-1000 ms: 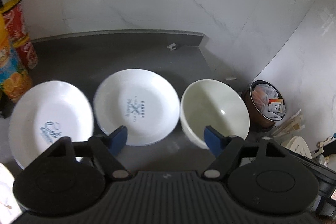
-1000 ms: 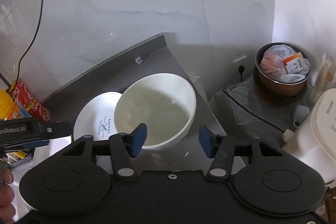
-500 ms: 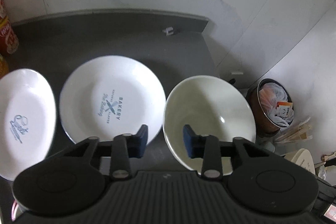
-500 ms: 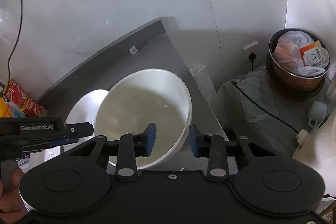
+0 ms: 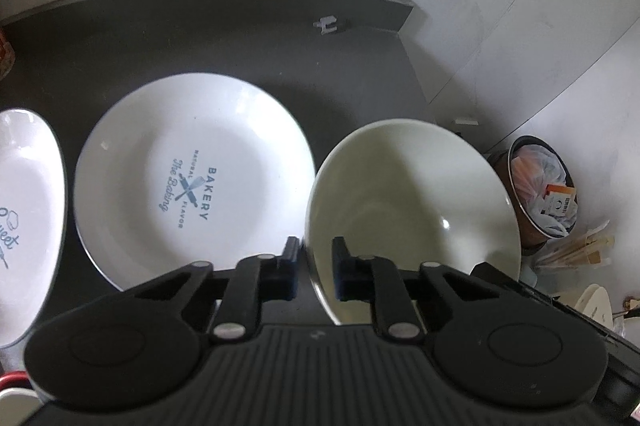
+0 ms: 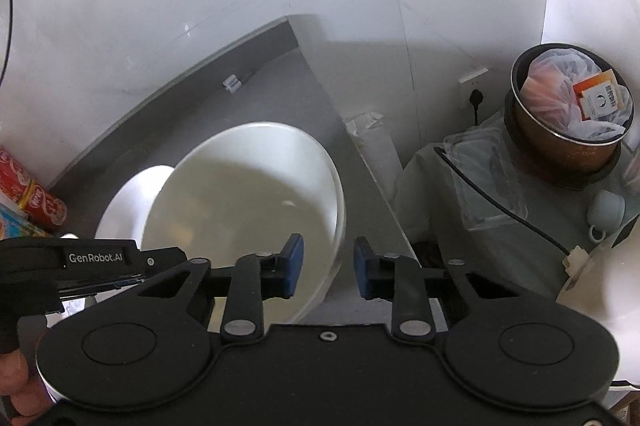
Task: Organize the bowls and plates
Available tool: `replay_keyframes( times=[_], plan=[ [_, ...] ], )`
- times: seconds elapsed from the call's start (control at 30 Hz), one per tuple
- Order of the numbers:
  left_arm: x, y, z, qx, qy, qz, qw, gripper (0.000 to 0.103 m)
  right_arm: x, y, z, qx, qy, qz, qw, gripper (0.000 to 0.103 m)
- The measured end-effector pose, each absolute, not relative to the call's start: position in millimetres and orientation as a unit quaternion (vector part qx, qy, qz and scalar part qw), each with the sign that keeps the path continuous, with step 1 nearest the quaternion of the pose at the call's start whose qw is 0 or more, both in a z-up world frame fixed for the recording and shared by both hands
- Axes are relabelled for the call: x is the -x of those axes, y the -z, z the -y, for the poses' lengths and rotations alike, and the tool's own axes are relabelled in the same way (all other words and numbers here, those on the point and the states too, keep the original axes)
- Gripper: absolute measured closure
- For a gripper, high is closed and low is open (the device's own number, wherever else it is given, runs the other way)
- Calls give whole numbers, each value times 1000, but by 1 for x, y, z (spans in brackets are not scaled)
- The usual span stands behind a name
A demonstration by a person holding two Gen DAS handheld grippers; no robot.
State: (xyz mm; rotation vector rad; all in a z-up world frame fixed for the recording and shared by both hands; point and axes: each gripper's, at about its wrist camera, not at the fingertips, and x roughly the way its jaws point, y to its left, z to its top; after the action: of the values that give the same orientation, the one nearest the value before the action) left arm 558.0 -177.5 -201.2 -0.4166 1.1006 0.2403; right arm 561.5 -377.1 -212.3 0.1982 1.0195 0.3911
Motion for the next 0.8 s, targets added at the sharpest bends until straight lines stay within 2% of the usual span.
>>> replay_keyframes(
  times=[0.13,0.47,0.8],
  plan=[
    [-560,204,178,193,-109,-522,824,95,-562,217,373,-81,-186,-486,850,87],
    [-543,187,168,203,-95,-509,831,96,-544,200,367,-77,-183,-475,857,88],
    [-507,144,151,208,-83,-476,851,95,-515,160,354,-79,-194,-448,869,88]
  ],
)
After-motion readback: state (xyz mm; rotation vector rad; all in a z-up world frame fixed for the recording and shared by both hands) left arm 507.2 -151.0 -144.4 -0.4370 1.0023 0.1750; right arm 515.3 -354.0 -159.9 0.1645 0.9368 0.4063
